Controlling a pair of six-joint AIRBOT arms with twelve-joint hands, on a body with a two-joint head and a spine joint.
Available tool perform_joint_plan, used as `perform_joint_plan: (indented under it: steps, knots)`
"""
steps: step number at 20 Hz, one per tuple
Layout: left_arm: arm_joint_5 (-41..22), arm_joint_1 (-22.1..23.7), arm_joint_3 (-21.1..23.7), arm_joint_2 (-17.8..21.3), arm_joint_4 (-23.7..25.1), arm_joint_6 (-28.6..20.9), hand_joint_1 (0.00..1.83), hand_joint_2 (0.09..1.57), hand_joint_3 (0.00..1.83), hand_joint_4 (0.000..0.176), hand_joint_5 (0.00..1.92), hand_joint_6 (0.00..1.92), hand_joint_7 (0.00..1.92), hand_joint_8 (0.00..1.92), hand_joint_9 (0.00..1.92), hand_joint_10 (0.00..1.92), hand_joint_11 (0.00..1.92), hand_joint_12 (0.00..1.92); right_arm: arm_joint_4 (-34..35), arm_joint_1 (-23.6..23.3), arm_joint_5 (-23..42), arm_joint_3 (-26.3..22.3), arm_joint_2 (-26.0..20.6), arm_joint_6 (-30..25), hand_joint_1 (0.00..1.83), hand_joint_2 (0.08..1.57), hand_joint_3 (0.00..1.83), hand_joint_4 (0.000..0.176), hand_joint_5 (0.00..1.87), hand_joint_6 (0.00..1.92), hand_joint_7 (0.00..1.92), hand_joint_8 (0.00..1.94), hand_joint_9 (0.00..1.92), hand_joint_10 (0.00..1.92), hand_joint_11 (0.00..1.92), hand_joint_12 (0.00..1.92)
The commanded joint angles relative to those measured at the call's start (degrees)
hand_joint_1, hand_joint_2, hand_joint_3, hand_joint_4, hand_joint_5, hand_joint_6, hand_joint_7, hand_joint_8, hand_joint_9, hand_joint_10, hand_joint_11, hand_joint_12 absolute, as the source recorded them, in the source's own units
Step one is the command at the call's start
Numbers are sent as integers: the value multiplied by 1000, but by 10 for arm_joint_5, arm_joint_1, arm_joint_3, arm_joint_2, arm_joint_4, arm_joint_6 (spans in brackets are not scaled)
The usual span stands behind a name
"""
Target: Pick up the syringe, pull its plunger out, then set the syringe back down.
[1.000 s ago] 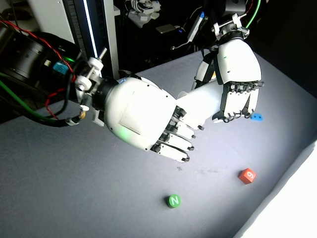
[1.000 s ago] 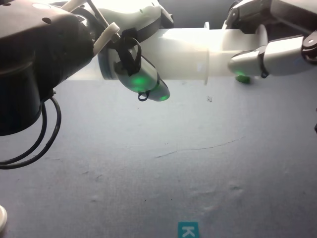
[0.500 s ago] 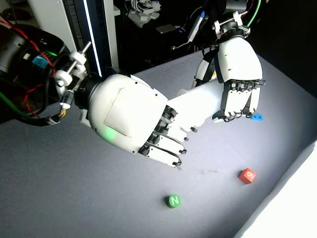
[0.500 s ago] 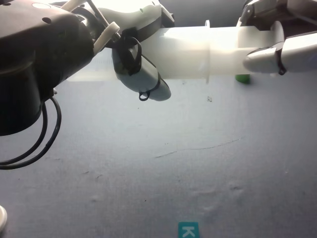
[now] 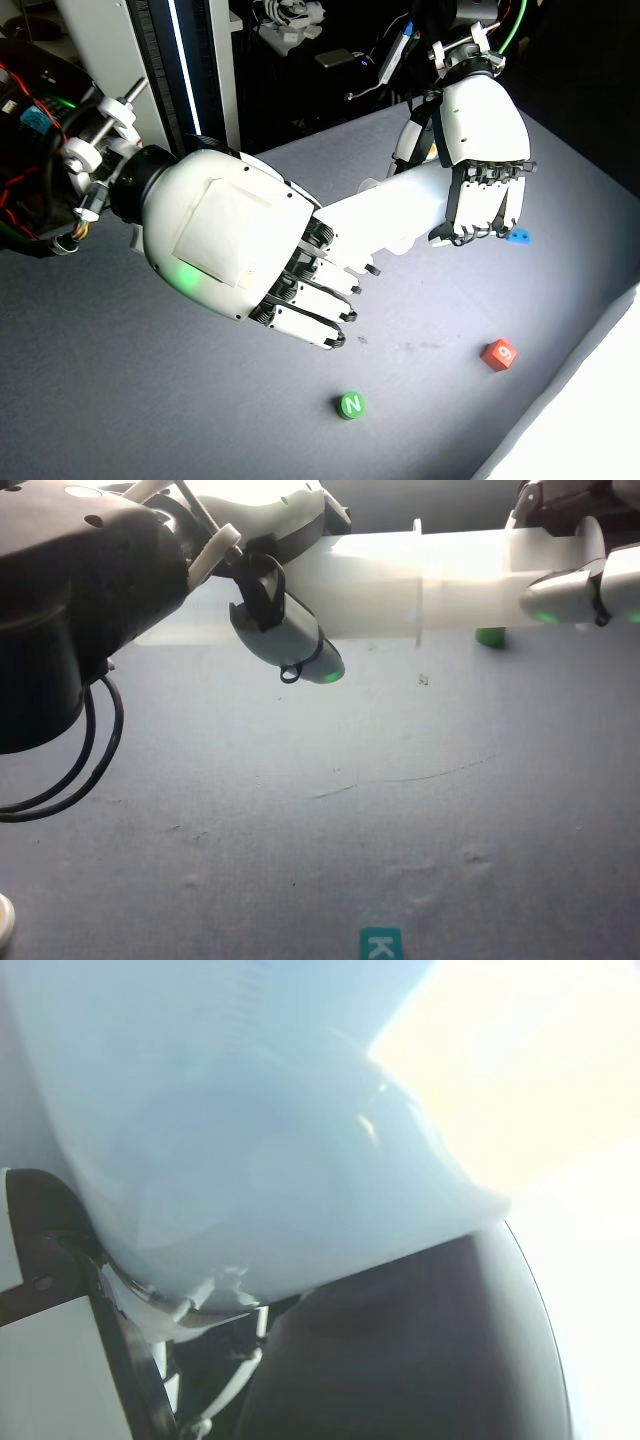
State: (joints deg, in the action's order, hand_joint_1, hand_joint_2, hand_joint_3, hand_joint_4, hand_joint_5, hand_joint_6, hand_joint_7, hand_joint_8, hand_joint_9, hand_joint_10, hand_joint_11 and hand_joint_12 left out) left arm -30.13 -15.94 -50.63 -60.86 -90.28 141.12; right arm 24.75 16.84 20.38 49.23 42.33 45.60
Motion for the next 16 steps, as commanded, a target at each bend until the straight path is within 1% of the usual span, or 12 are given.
perform_joint_plan:
  steps: [1, 3, 4, 5, 6, 7, 8, 9, 10, 11, 13, 16]
  knots:
    - [-31, 3, -3, 4, 36, 18, 1208, 1144, 1, 16, 913, 1136, 939, 1044, 800, 917, 449, 1355, -1, -11, 78, 2, -15, -2, 1180, 1226, 0, 0, 831, 1135, 739, 1542, 590, 1520, 237, 1731]
    - [-31, 3, -3, 4, 36, 18, 1212, 1125, 1, 26, 952, 1070, 973, 997, 861, 820, 485, 1313, -1, -12, 75, 1, -22, -3, 1181, 1224, 0, 0, 821, 1148, 760, 1516, 610, 1517, 260, 1702]
    - [-31, 3, -3, 4, 36, 18, 1214, 1122, 1, 24, 956, 1068, 982, 978, 868, 804, 482, 1301, -1, -13, 75, 1, -25, -3, 1183, 1222, 0, 0, 828, 1136, 760, 1519, 611, 1513, 264, 1702]
    - [-31, 3, -2, 4, 36, 18, 1205, 1139, 4, 20, 916, 1134, 950, 1024, 853, 802, 440, 1333, -1, -13, 74, 0, -26, -4, 1172, 1231, 2, 0, 805, 1182, 747, 1523, 588, 1512, 224, 1720]
    - [-31, 2, -2, 4, 36, 18, 1332, 1133, 2, 0, 920, 1109, 985, 957, 810, 1194, 478, 1327, -1, -15, 71, -1, -30, -6, 1295, 1244, 5, 0, 767, 1244, 728, 1519, 596, 1579, 201, 1732]
    - [-31, 2, -2, 4, 36, 18, 1357, 1132, 2, 0, 920, 1105, 992, 943, 801, 1274, 486, 1326, -1, -16, 69, -1, -32, -7, 1320, 1247, 5, 0, 759, 1257, 724, 1518, 597, 1593, 196, 1735]
    - [-31, 2, -3, 4, 36, 18, 1245, 1121, 0, 0, 952, 1068, 1000, 947, 834, 960, 493, 1299, -1, -18, 67, -3, -34, -7, 1319, 1260, 5, 0, 737, 1296, 701, 1547, 579, 1620, 172, 1754]
    - [-31, 2, -3, 4, 36, 18, 1225, 1113, 0, 15, 966, 1047, 1012, 930, 880, 808, 498, 1289, -1, -20, 66, -4, -37, -7, 1322, 1260, 1, 0, 738, 1278, 705, 1556, 584, 1615, 186, 1757]
    - [-31, 2, -3, 4, 36, 18, 1213, 1126, 3, 19, 938, 1094, 982, 977, 868, 773, 463, 1316, -1, -21, 65, -5, -40, -7, 1209, 1241, 0, 0, 801, 1175, 728, 1565, 586, 1573, 223, 1748]
    - [-31, 2, -3, 4, 36, 18, 1212, 1128, 0, 18, 934, 1108, 983, 969, 880, 755, 481, 1299, -1, -22, 63, -5, -41, -8, 1306, 1239, 5, 0, 769, 1201, 733, 1519, 616, 1590, 212, 1738]
    - [-31, 2, -3, 4, 36, 18, 1211, 1130, 0, 20, 930, 1108, 979, 980, 891, 725, 483, 1292, -1, -26, 56, -7, -46, -8, 1325, 1250, 3, 0, 758, 1222, 711, 1540, 604, 1609, 204, 1735]
    - [-31, 2, -3, 4, 36, 18, 1209, 1127, 1, 28, 944, 1063, 974, 1006, 887, 707, 438, 1333, -1, -30, 55, -8, -53, -8, 1330, 1242, 0, 0, 754, 1258, 743, 1476, 626, 1581, 221, 1727]
